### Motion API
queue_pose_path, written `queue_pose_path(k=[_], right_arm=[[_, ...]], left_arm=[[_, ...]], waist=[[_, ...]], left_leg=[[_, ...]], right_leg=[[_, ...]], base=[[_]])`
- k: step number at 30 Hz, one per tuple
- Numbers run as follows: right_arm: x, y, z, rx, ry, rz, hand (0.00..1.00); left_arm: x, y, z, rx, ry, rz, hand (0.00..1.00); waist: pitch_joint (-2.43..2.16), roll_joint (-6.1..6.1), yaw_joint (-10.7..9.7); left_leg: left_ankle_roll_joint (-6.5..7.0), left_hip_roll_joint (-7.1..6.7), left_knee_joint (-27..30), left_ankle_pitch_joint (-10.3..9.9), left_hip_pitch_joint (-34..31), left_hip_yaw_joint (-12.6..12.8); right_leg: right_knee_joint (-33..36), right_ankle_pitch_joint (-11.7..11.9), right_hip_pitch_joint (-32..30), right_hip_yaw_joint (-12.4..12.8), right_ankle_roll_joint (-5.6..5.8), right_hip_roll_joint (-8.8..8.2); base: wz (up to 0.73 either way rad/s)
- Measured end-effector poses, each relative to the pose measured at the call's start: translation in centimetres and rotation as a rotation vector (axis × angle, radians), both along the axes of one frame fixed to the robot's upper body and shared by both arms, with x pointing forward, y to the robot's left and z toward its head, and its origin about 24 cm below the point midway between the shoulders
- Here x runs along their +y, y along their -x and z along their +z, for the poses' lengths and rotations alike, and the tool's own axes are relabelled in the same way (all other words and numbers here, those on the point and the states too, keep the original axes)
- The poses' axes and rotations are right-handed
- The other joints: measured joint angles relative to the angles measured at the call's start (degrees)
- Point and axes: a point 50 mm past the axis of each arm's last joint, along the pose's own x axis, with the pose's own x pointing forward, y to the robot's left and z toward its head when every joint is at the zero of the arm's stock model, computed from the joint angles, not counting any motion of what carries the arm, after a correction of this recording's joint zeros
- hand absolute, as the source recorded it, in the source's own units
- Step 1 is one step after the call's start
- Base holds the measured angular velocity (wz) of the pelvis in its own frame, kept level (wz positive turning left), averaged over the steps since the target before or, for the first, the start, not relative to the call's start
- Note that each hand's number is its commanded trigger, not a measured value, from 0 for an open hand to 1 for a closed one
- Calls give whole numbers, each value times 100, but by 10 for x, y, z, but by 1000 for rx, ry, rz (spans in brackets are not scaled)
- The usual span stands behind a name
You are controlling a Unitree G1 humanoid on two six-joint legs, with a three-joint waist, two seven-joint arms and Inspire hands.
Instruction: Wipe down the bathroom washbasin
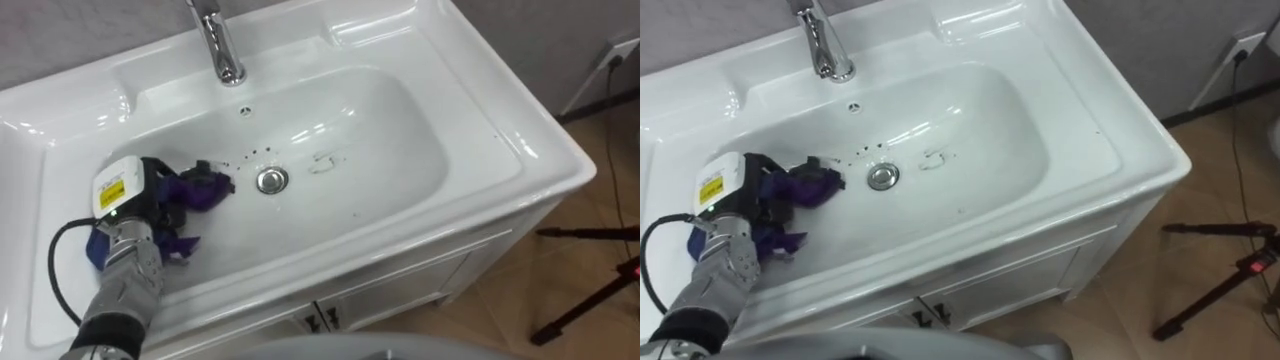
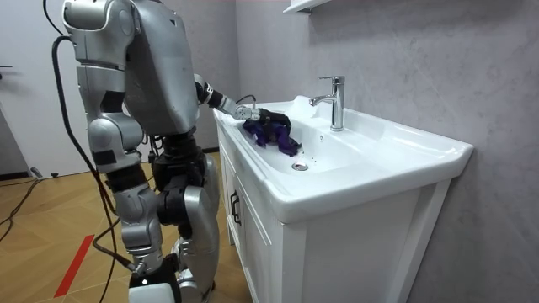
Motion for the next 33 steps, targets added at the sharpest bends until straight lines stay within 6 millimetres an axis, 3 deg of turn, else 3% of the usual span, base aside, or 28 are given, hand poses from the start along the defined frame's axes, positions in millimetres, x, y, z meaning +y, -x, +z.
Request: queue_pose_path(k=[6,16,20,23,29,31,33], right_arm=[[-6,11,2,26,13,0,0],[-5,7,2,17,16,2,0],[-3,5,1,14,14,3,0],[-2,3,0,14,8,-16,0],[-1,-29,1,-54,18,17,0],[-3,-42,2,-92,21,24,0],[-3,-49,2,-111,20,19,0]], left_arm=[[5,-3,6,-1,-64,-28,100],[7,-5,9,1,-102,-15,100],[6,-7,10,9,-121,-15,100],[3,-18,12,24,-137,-18,100],[-3,-55,21,47,-183,-57,100],[-6,-71,27,52,-199,-76,100],[-6,-78,29,58,-195,-67,100]], waist=[[11,36,1],[44,-108,-163],[40,-105,-205],[50,-89,-252],[84,-37,-414],[136,20,-439],[175,-14,-508]], left_leg=[[-2,6,11,2,-58,2],[-3,2,12,2,-53,28],[-3,-5,22,2,-106,43],[-2,-18,89,2,-256,45],[41,-43,323,29,-837,34],[59,-59,404,41,-1003,52],[72,-69,415,76,-1123,77]], right_leg=[[5,-1,-16,-21,-4,-3],[10,-2,-6,-42,-3,-19],[15,2,-102,-18,4,-29],[117,14,-266,-24,11,-51],[340,86,-807,-36,5,-114],[438,102,-1006,-29,4,-145],[520,101,-1161,-15,3,-162]], base=[[0],[3],[0],[-1],[1],[-2],[2]])
